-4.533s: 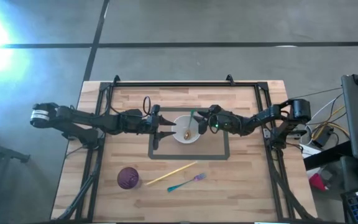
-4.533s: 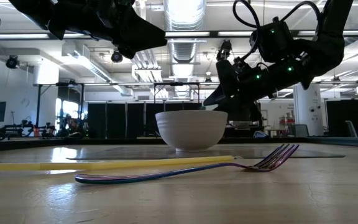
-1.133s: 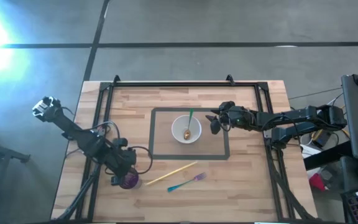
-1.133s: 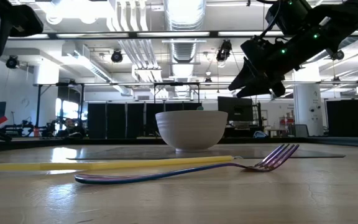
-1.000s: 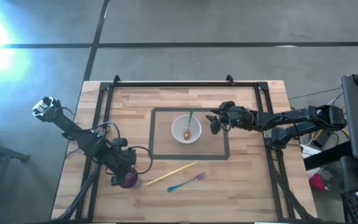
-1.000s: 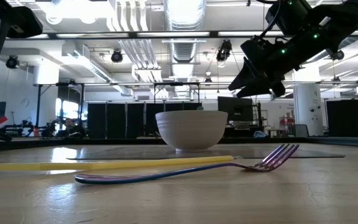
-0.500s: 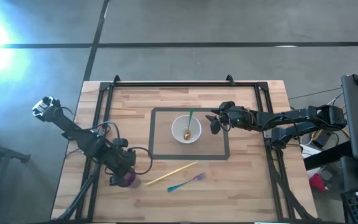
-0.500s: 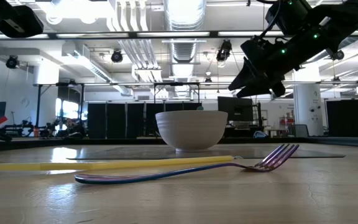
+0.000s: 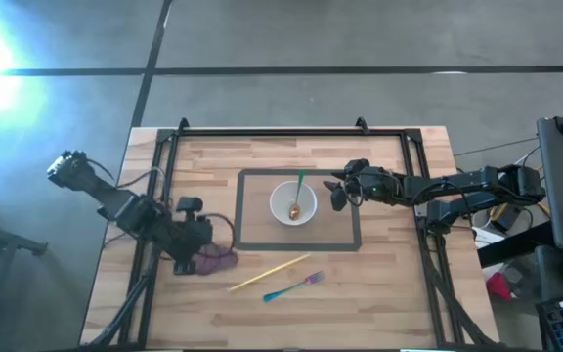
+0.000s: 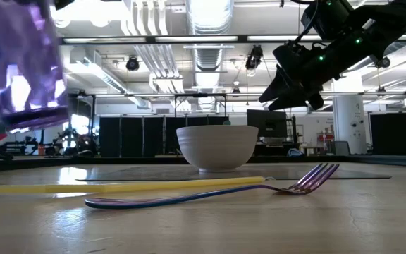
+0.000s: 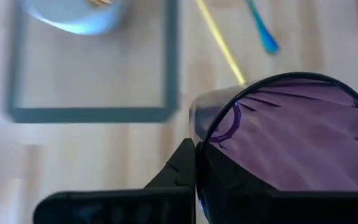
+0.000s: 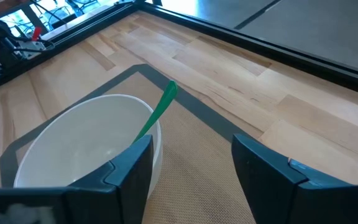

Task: Pick & Place Utensil
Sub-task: Put the purple glass on the top left of the white bowl on the brown placemat

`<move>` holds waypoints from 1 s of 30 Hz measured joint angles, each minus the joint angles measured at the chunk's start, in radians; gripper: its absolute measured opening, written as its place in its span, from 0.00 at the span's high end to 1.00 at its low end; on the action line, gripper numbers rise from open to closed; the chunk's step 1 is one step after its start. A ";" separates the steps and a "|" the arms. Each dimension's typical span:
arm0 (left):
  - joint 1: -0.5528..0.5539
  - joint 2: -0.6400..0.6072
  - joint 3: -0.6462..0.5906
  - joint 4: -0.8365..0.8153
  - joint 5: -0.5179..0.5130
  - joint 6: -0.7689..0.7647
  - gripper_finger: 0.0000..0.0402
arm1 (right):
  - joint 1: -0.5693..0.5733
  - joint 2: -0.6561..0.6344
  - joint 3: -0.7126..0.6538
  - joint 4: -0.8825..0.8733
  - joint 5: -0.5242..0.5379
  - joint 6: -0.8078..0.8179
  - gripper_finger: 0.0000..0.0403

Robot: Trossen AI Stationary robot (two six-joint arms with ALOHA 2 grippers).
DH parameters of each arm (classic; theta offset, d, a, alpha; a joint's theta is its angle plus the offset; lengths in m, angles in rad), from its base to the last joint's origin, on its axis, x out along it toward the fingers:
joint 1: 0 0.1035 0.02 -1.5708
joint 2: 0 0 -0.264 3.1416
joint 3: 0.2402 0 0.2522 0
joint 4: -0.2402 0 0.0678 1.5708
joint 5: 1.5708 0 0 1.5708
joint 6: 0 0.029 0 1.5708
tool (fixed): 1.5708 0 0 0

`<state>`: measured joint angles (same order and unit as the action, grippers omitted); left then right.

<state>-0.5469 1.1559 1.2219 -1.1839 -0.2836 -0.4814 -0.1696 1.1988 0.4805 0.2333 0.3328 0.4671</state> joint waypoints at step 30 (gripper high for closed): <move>0.805 -0.015 0.298 -0.048 -0.018 0.186 0.98 | 0.000 0.000 0.000 -0.001 0.000 0.000 0.48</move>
<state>0.2586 1.1410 1.5196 -1.2317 -0.3017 -0.2951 -0.1696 1.1988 0.4805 0.2324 0.3328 0.4675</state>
